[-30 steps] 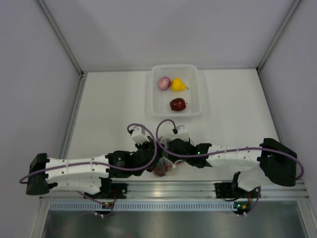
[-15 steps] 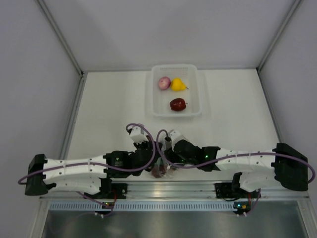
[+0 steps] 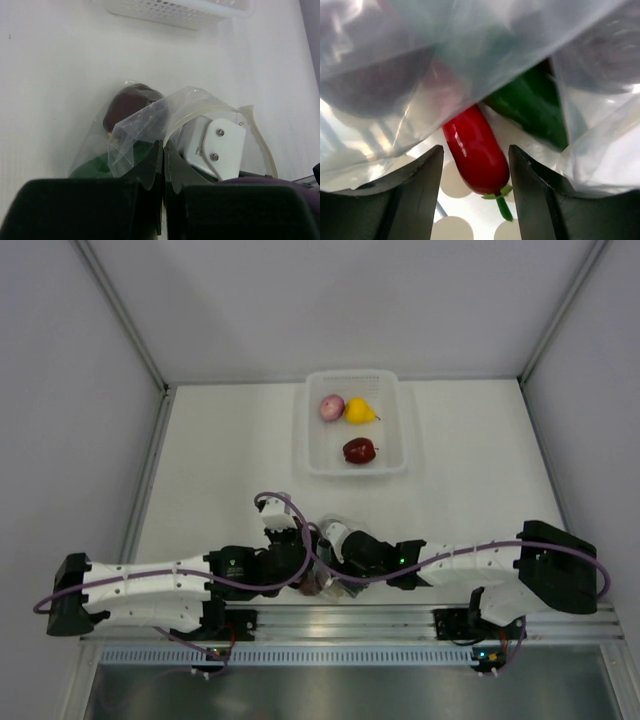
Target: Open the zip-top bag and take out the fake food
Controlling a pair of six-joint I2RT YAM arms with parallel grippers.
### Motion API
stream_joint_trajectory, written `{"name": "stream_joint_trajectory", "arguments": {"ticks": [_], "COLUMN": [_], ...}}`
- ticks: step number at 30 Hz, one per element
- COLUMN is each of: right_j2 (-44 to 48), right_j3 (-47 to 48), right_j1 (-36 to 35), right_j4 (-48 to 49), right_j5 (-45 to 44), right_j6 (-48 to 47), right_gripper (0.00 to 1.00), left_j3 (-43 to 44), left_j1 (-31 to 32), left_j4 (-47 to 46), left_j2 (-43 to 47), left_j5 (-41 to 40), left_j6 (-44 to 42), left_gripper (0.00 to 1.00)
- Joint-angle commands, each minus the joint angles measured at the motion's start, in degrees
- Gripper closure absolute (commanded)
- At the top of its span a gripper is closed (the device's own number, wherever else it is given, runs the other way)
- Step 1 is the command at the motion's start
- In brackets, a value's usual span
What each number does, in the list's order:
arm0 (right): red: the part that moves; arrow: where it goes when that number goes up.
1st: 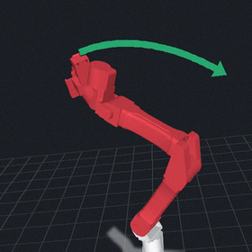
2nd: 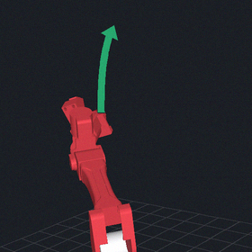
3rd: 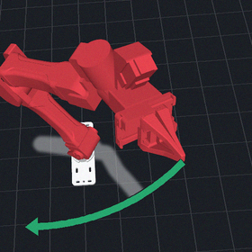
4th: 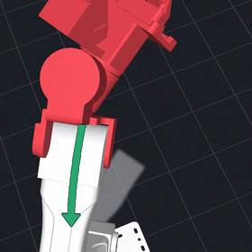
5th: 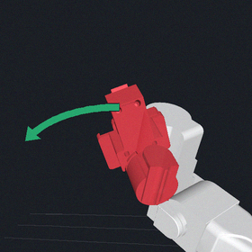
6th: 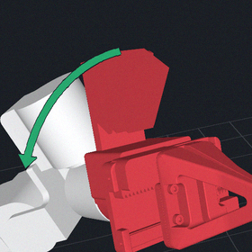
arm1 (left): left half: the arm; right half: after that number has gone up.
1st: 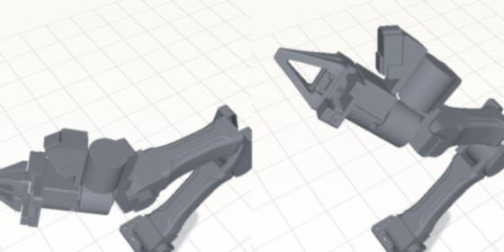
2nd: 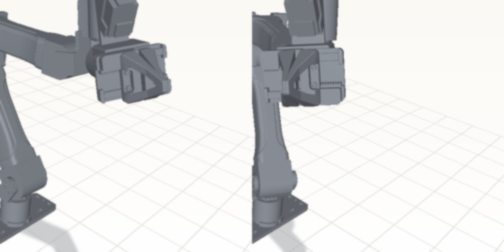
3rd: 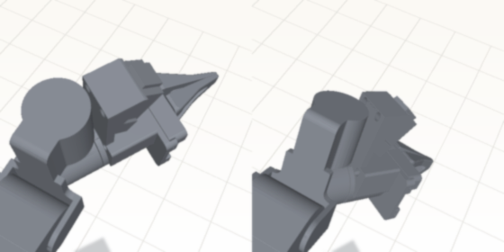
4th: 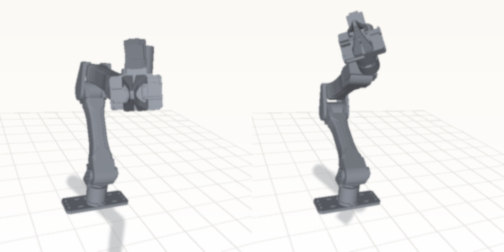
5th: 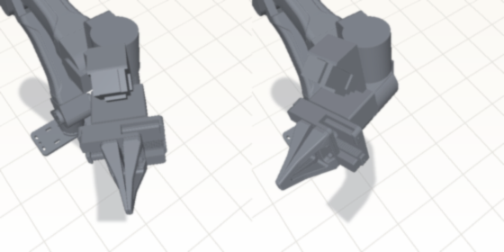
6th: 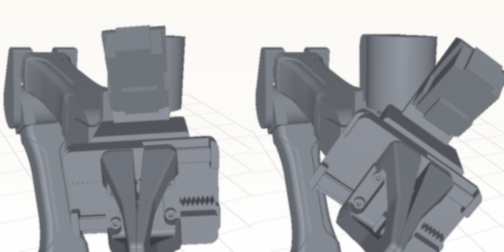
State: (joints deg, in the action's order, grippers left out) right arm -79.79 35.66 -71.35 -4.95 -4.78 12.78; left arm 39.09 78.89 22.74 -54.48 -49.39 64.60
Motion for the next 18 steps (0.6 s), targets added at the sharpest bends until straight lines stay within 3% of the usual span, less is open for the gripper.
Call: {"name": "stream_joint_trajectory", "arguments": {"ticks": [1, 4, 8, 14, 18], "right_j2": [-3.9, -7.0, -8.0, -1.8, 1.6], "right_j3": [1.8, 2.7, 2.8, 1.3, 1.1], "right_j1": [-3.5, -4.2, -4.8, -5.1, -5.1], "right_j4": [1.9, 1.3, 2.2, 6.9, 8.1], "right_j5": [0.2, -1.1, -2.9, -3.0, -3.9], "right_j6": [-4.2, -4.0, -3.0, -2.8, -3.0], "right_gripper": [0.44, 0.44, 0.58, 0.65, 0.75], "left_j3": [-0.1, -0.4, -0.6, -1.1, -1.3], "left_j1": [0.2, 0.2, 0.1, 0.1, 0.1], "left_j4": [-4.0, -4.0, -3.9, -3.9, -3.9], "left_j2": [1.0, 0.9, 0.9, 1.4, 1.6], "left_j5": [-1.0, -1.0, -0.6, -0.5, -0.6], "left_j6": [-0.9, -0.8, -1.1, -1.1, -1.1], "left_gripper": [1.00, 1.00, 1.00, 1.00, 1.00]}}
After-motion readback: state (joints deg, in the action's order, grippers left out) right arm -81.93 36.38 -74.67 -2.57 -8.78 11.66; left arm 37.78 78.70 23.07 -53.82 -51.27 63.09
